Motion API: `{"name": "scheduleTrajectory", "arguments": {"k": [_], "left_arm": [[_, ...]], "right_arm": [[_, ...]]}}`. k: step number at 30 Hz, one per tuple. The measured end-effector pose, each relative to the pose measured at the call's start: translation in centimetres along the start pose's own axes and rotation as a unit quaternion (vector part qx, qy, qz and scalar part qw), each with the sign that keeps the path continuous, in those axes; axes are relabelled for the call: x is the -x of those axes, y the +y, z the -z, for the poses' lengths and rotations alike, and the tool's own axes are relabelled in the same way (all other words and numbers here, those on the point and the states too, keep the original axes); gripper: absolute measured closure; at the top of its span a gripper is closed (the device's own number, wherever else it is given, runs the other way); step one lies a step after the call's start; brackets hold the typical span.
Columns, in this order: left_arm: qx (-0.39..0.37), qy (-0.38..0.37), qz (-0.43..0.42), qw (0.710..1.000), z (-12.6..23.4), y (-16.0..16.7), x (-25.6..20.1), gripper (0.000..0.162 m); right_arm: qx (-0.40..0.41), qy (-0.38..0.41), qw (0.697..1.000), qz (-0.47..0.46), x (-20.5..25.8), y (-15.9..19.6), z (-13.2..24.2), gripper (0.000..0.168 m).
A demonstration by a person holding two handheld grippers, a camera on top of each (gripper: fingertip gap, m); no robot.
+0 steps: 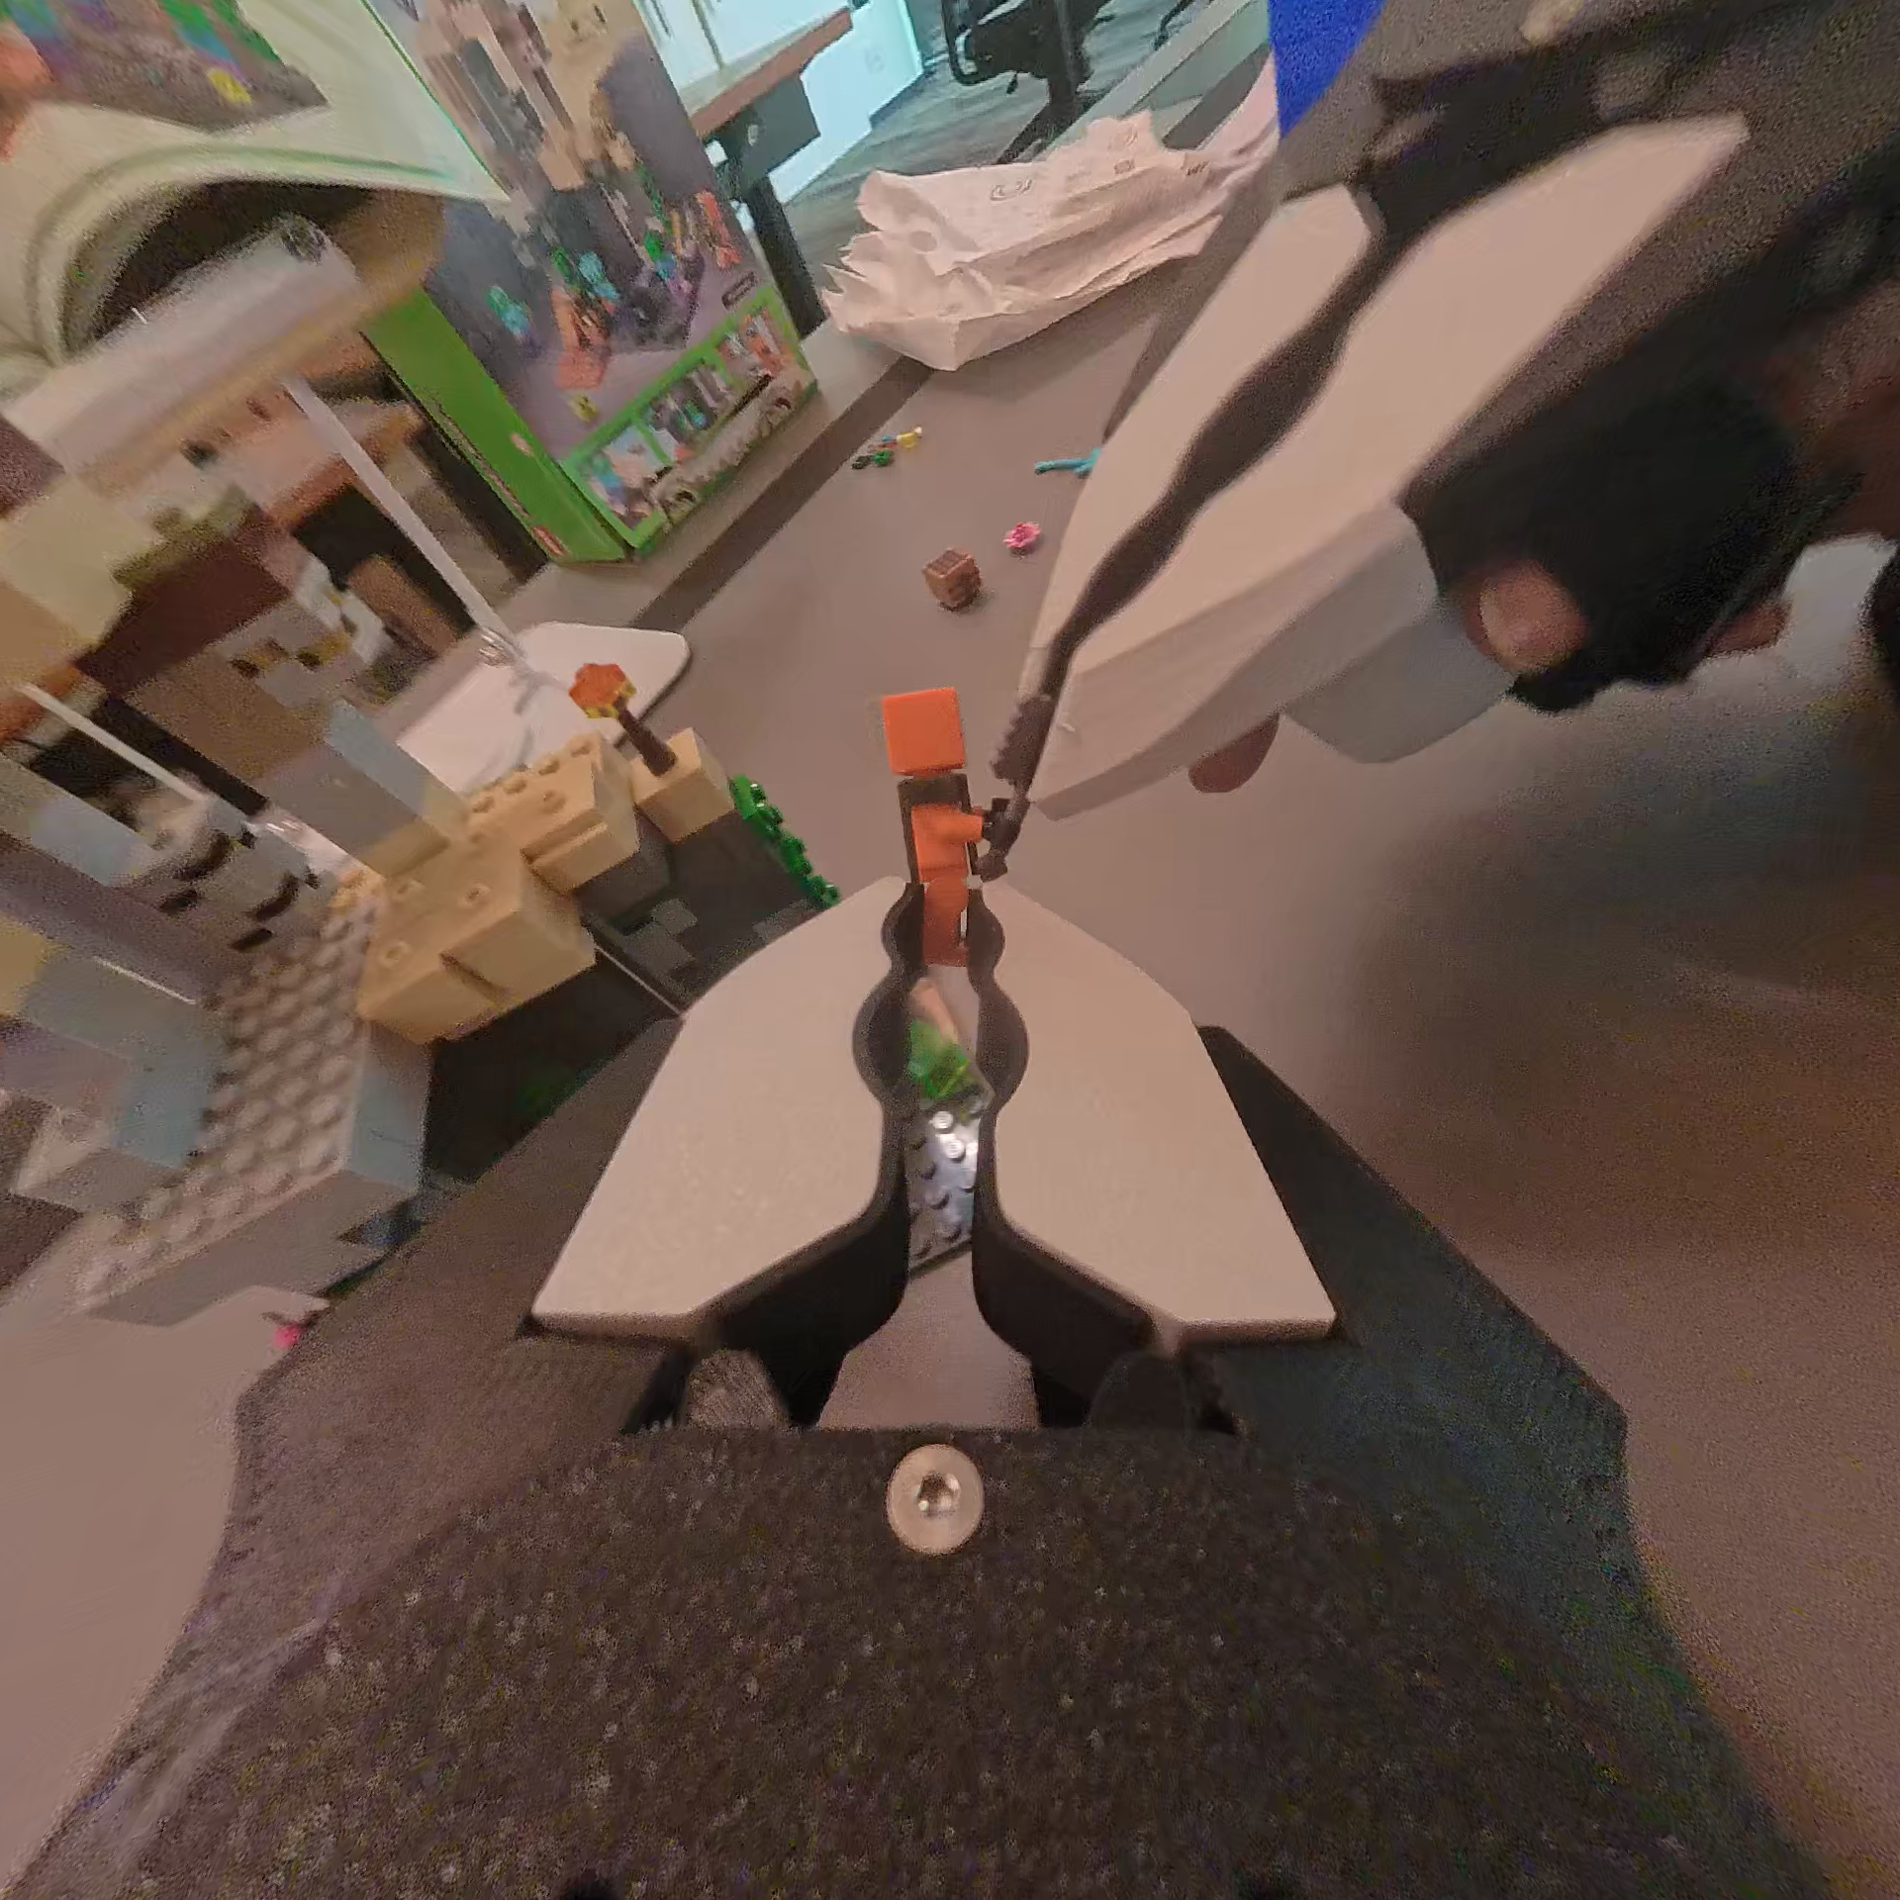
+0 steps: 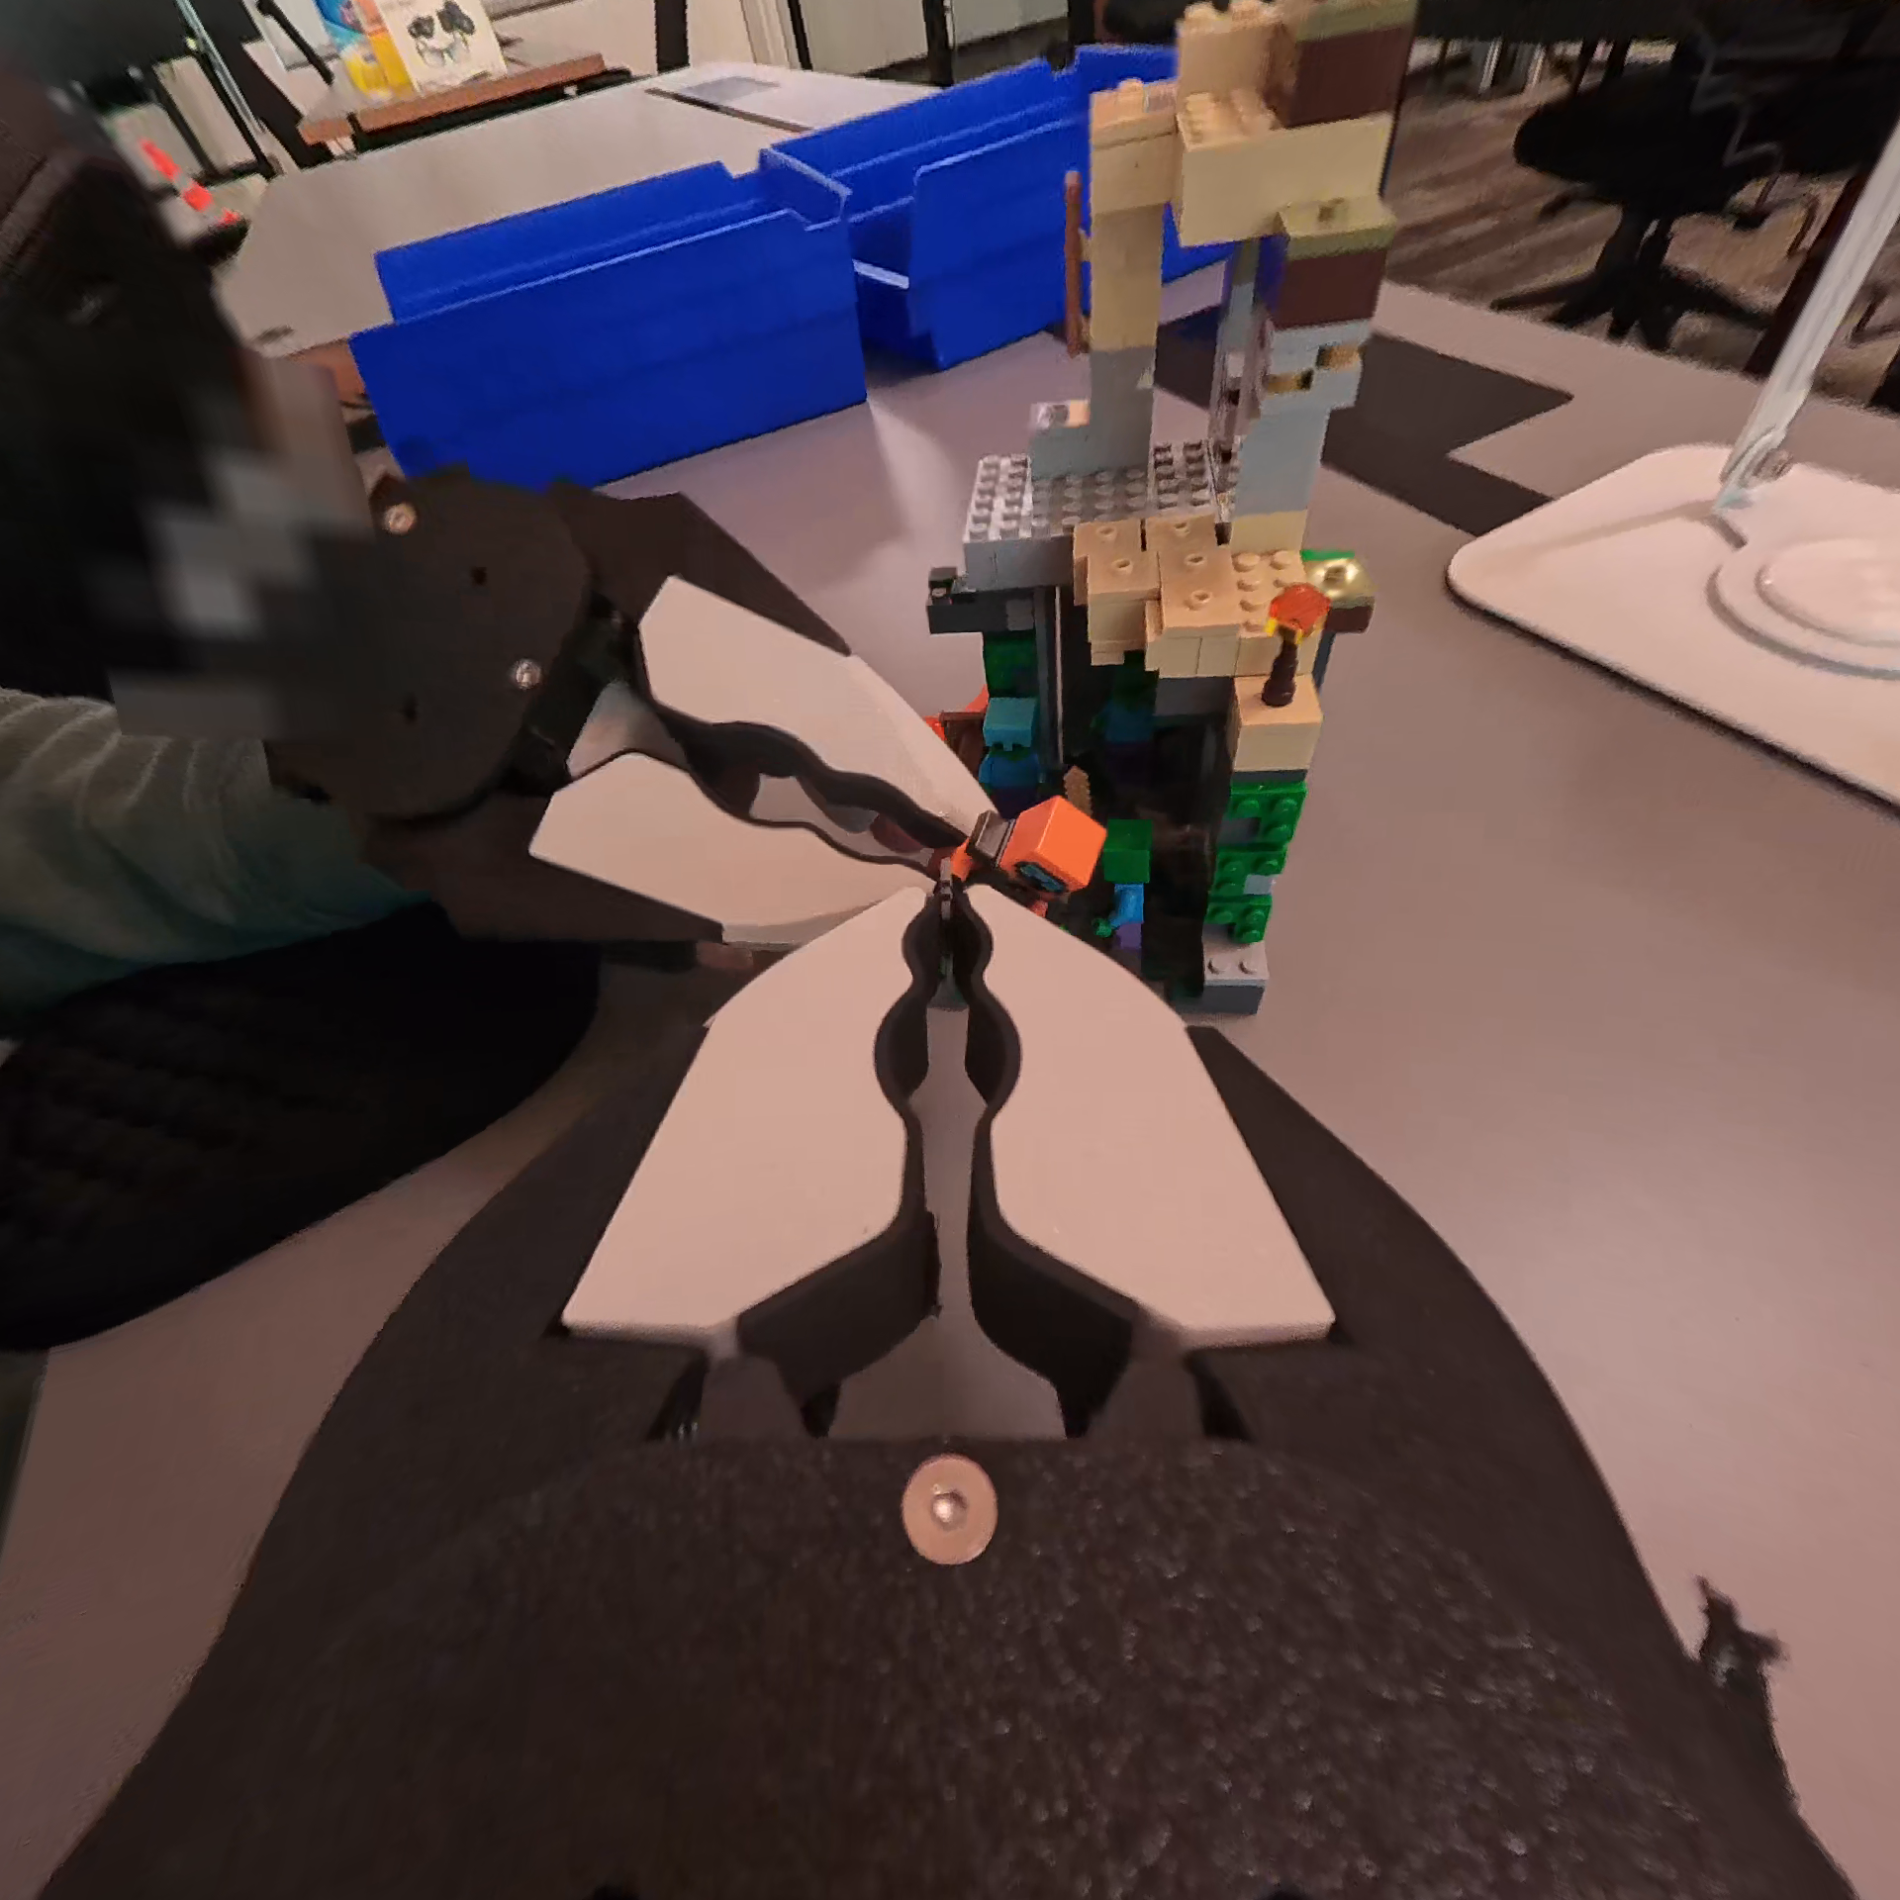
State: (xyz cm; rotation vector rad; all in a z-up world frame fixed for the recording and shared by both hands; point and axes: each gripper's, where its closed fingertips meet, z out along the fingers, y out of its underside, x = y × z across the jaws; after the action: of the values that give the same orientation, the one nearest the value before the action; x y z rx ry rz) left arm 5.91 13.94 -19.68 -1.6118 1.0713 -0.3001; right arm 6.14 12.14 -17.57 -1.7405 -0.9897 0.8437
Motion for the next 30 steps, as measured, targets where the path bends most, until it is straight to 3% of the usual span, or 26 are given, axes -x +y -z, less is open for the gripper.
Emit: {"name": "scheduleTrajectory", "arguments": {"k": [5, 9, 11, 13, 15, 21, 25, 30], "left_arm": [[-0.004, 0.051, 0.084, 0.995, 0.0, 0.2, -0.2, 0.154], [-0.012, 0.070, 0.123, 0.990, 0.2, 0.0, -0.2, 0.154], [0.005, 0.027, 0.138, 0.990, 0.2, 1.3, 2.1, 0.154], [-0.021, 0.045, 0.179, 0.982, 1.0, 0.7, 2.8, 0.155], [-0.032, 0.036, 0.146, 0.988, 1.1, -0.1, 2.4, 0.154], [-0.040, 0.039, 0.137, 0.989, 0.8, -0.6, 1.4, 0.155], [-0.025, 0.007, 0.133, 0.991, 0.6, 0.1, 2.2, 0.155], [-0.005, -0.029, 0.105, 0.994, 0.4, 0.7, 2.7, 0.154]], "right_arm": [[-0.016, 0.016, 0.994, 0.104, 0.2, 0.1, 0.2, 0.167], [-0.031, -0.006, 0.991, 0.128, 0.5, -0.2, 0.7, 0.167], [-0.054, -0.023, 0.990, 0.131, 1.1, -0.9, 1.8, 0.167], [-0.071, -0.004, 0.989, 0.131, 0.4, -1.7, 3.0, 0.167], [-0.085, 0.024, 0.989, 0.123, -1.0, -2.1, 4.0, 0.167], [-0.084, 0.152, 0.982, 0.077, -8.0, -1.9, 6.9, 0.167], [-0.025, 0.290, 0.956, 0.025, -16.1, 0.4, 10.0, 0.167], [0.048, 0.379, 0.924, -0.008, -24.4, 3.3, 11.6, 0.167]]}}
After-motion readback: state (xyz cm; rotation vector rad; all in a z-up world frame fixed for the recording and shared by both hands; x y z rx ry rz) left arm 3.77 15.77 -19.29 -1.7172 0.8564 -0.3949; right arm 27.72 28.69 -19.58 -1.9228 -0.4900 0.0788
